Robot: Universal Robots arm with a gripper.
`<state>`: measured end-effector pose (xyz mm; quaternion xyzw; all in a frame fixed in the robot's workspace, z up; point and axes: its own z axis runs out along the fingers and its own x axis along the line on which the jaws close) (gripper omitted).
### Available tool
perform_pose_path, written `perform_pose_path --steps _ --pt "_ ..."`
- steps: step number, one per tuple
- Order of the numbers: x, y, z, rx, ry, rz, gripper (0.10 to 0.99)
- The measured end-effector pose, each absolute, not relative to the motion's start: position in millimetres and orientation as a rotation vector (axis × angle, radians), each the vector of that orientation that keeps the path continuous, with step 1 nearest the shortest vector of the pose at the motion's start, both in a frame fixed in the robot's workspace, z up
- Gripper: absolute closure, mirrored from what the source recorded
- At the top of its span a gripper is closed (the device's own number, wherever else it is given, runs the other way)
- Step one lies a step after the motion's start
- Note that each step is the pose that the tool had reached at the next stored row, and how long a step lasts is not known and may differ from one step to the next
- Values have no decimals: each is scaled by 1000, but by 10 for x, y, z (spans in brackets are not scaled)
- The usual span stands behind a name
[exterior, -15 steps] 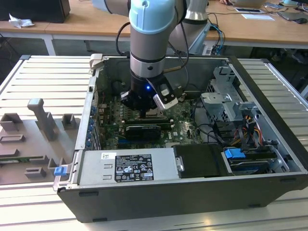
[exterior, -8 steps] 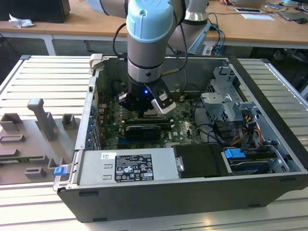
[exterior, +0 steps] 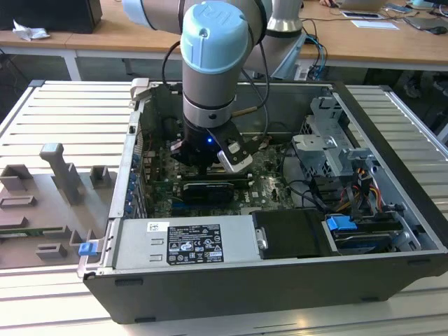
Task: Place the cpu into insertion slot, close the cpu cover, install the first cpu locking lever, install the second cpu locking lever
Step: 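Install the second cpu locking lever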
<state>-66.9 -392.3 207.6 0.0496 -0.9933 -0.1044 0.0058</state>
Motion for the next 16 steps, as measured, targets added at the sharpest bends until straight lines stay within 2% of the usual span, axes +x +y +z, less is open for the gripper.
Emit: perform_pose_path --steps 10,16 --pt "-695 -3928 2010 158 -3106 -363 980" --pt "-734 -3926 1973 163 -3100 -422 980"
